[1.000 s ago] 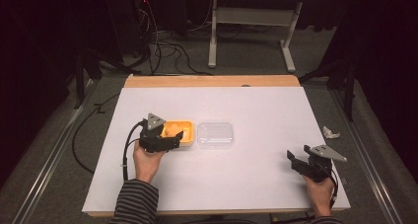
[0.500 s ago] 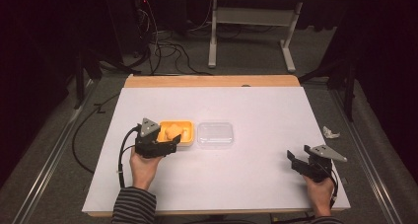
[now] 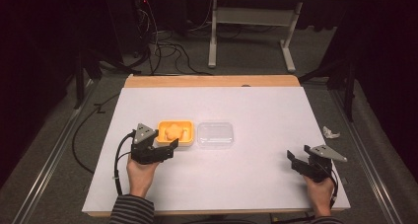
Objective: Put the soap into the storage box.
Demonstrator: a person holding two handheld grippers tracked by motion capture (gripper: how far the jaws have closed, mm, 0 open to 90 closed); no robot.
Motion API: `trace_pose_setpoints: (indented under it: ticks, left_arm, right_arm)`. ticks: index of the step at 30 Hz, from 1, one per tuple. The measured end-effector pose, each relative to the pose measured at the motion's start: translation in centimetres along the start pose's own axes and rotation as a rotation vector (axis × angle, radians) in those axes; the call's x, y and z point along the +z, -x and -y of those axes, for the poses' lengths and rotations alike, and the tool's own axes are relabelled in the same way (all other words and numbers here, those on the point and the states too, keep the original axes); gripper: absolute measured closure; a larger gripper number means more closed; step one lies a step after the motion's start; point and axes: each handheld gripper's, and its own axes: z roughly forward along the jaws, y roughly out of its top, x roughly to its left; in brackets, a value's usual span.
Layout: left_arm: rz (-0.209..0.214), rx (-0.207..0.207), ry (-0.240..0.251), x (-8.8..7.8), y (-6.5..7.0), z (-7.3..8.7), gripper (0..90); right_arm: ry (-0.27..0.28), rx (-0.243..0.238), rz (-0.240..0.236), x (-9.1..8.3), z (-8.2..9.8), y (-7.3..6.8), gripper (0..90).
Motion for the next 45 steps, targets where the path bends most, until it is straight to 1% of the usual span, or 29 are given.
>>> trace_pose_setpoints:
  ticks: [4,9,12,25,28,37,45]
  left_arm:
    - [0.007,-0.005,-0.002,-0.2,0.1,0.4,18.6]
    - [0.012,-0.020,0.012,-0.7,0.1,0.9,18.6]
    - [0.015,-0.023,0.012,-0.9,0.2,1.2,18.6]
    - [0.035,-0.021,0.004,-1.2,1.0,2.5,18.5]
    - [0.044,-0.028,0.005,-1.1,1.1,2.8,18.5]
    - [0.058,-0.020,-0.001,-0.8,1.8,3.1,18.6]
    - [0.073,0.005,-0.023,0.1,2.8,3.2,18.7]
  right_arm:
    - [0.000,0.002,0.001,0.0,0.0,0.0,29.1]
    - [0.000,-0.002,0.001,0.0,0.0,0.0,29.1]
    - [0.002,-0.002,0.002,0.0,0.0,0.0,29.1]
    - [0.002,-0.003,0.002,0.0,0.0,0.0,29.1]
    - [0.000,0.001,0.002,0.0,0.0,-0.1,29.1]
    - [0.003,0.002,0.004,-0.1,0.0,-0.1,29.1]
    - [0.004,-0.001,0.004,-0.1,0.0,-0.1,29.1]
